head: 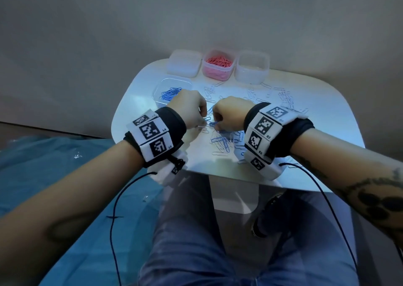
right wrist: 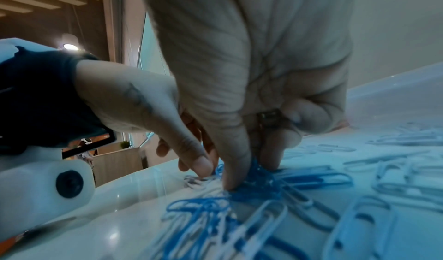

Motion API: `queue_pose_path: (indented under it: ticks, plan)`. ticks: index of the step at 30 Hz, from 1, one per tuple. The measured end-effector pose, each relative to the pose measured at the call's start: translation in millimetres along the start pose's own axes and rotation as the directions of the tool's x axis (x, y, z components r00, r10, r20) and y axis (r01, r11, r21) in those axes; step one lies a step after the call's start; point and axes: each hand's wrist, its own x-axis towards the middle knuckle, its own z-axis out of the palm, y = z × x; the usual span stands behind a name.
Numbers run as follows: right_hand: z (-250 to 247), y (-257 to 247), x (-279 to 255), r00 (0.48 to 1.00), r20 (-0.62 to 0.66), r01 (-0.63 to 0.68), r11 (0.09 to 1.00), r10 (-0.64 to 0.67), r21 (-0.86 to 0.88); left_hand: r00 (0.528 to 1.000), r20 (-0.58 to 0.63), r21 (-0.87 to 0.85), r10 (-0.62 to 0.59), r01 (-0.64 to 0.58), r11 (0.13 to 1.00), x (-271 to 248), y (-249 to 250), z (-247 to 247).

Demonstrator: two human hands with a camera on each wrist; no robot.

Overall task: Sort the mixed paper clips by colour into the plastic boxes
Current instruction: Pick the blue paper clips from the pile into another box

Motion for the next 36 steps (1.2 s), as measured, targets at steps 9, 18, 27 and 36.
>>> queue_pose_path:
  ticks: [9,18,27,36]
  plan:
    - [-10,19,-6,1.000,-0.022,0.008,0.969,-0.003,0.247,0.955,-0.213,-0.641,-0.207,0.024,0.767,-21,-3,1]
    - [-19,-2,-40,0.963,-0.237,0.250,0.750,-0.127,0.613,0.984,0.154,-0.695,-0.091,0.042,-0.718,-36,42,35]
    - [-20,32,-29,0.941,-0.329,0.090,0.872,0.084,0.481,1.000,0.002,-0.646,-0.021,-0.015,-0.763,-41,14,37]
    - [-3,23,2,0.999,-0.044,0.034,0.995,-0.030,0.091,0.988,0.092,-0.539,-0.122,-0.054,-0.841,-58,-16,45]
